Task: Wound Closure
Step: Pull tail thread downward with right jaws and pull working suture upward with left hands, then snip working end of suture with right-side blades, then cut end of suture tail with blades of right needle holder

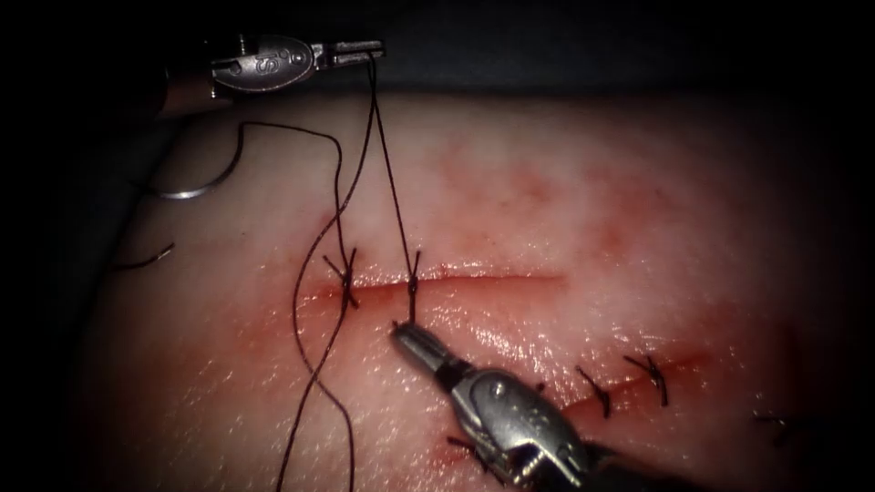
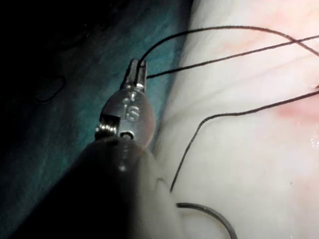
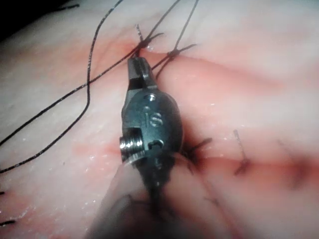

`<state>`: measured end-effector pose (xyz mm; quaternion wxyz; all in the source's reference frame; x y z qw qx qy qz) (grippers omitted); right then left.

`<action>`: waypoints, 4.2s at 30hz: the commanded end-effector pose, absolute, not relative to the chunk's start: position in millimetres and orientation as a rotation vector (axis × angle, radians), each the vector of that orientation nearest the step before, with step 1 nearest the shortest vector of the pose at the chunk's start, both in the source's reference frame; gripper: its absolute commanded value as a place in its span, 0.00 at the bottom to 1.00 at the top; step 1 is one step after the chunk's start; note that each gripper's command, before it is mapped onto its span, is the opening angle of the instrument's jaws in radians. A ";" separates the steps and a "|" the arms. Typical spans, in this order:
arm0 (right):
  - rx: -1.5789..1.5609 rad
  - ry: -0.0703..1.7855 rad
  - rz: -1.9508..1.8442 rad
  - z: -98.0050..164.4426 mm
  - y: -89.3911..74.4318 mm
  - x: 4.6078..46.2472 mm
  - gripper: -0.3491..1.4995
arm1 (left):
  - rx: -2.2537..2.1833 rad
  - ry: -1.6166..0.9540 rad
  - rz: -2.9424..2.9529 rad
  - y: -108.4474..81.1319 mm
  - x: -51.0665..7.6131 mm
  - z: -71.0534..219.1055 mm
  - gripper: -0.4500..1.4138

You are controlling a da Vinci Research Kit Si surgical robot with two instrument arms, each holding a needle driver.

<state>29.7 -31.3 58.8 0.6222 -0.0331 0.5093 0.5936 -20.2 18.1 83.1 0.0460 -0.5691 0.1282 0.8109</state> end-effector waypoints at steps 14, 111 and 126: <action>-0.060 1.130 1.305 59.4 -34.3 31.3 0.00 | -1.728 0.444 2.433 20.3 -19.5 85.9 0.00; -0.125 1.076 0.673 63.9 -19.7 35.9 0.00 | -2.443 -0.094 2.193 -1.2 -20.2 48.6 0.00; -0.261 1.177 0.438 59.3 -19.1 21.8 0.99 | -2.549 -0.093 2.192 -6.3 -22.1 47.3 0.00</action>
